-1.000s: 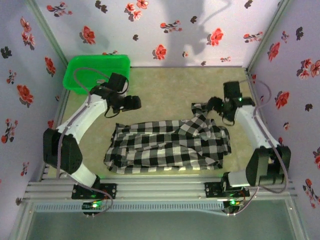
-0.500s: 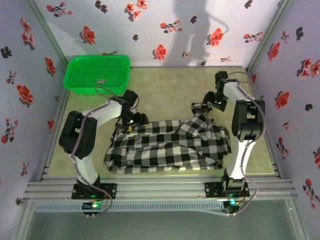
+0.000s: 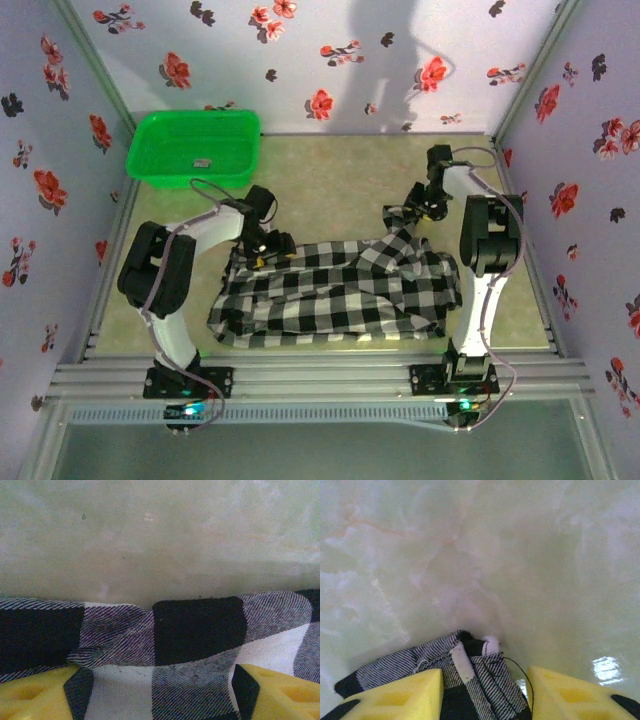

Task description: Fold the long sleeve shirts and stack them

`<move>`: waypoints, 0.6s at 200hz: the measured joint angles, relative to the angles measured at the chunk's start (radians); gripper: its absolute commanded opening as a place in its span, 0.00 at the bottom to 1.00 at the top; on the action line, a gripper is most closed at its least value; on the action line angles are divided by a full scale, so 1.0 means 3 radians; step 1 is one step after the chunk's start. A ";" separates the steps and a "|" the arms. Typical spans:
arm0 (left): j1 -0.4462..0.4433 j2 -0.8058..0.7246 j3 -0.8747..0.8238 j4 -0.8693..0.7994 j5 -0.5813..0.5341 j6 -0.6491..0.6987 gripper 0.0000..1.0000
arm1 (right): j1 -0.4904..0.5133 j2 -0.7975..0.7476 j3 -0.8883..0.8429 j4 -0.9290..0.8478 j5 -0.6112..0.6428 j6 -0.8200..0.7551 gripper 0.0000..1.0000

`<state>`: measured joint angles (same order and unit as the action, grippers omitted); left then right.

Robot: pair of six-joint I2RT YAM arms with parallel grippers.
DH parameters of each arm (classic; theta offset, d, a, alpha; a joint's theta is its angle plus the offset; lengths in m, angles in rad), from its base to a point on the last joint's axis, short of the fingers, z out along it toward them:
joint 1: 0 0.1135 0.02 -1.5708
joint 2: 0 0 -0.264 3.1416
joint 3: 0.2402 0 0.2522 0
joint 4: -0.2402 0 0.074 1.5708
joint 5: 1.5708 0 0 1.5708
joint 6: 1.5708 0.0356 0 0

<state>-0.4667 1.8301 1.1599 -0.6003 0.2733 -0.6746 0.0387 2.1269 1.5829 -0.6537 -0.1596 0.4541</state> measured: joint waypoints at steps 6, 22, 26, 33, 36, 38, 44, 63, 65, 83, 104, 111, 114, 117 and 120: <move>0.0000 0.0000 -0.0003 0.0003 0.0000 0.0001 0.76 | 0.0000 0.0000 0.0000 0.0025 -0.0010 0.0032 0.28; 0.0000 0.0000 -0.0006 0.0009 0.0000 0.0005 0.75 | 0.0000 0.0000 0.0004 0.0078 -0.0038 0.0067 0.18; 0.0000 0.0000 -0.0006 0.0009 0.0000 0.0008 0.75 | 0.0000 0.0000 0.0006 0.0085 -0.0045 0.0099 0.18; 0.0000 0.0000 -0.0006 0.0009 0.0000 0.0010 0.75 | -0.0003 0.0000 0.0009 0.0097 -0.0057 0.0099 0.17; 0.0000 0.0000 -0.0006 0.0009 0.0000 0.0011 0.75 | -0.0003 0.0000 0.0014 0.0095 -0.0061 0.0100 0.16; 0.0000 0.0000 -0.0006 0.0009 0.0000 0.0011 0.75 | -0.0003 0.0000 0.0017 0.0095 -0.0062 0.0100 0.16; 0.0000 0.0000 -0.0006 0.0009 0.0000 0.0011 0.75 | -0.0004 0.0000 0.0027 0.0098 -0.0069 0.0111 0.16; 0.0000 0.0000 -0.0006 0.0009 0.0000 0.0013 0.75 | -0.0010 -0.0001 0.0079 0.0094 -0.0070 0.0136 0.14; 0.0000 0.0000 -0.0006 0.0009 0.0000 0.0014 0.75 | -0.0011 -0.0001 0.0086 0.0092 -0.0070 0.0137 0.14; 0.0000 0.0003 -0.0005 0.0008 0.0000 0.0023 0.75 | -0.0028 -0.0001 0.0201 0.0062 -0.0074 0.0148 0.14; 0.0000 0.0017 0.0010 0.0001 0.0001 0.0037 0.75 | -0.0057 -0.0008 0.0399 0.0004 -0.0098 0.0148 0.16; 0.0000 0.0025 0.0022 0.0004 0.0001 0.0039 0.75 | -0.0065 -0.0020 0.0458 -0.0004 -0.0120 0.0148 0.17; 0.0000 0.0029 0.0027 0.0004 0.0001 0.0042 0.75 | -0.0066 -0.0024 0.0477 -0.0006 -0.0128 0.0148 0.18; -0.0001 0.0034 0.0031 0.0004 0.0001 0.0047 0.75 | -0.0066 -0.0029 0.0497 -0.0013 -0.0139 0.0149 0.18; -0.0001 0.0039 0.0034 0.0004 0.0003 0.0050 0.75 | -0.0069 -0.0034 0.0516 -0.0017 -0.0149 0.0148 0.18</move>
<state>-0.4671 1.8420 1.1702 -0.5991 0.2741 -0.6598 0.0181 2.1166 1.7378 -0.6586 -0.2043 0.4984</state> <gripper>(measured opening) 0.752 0.169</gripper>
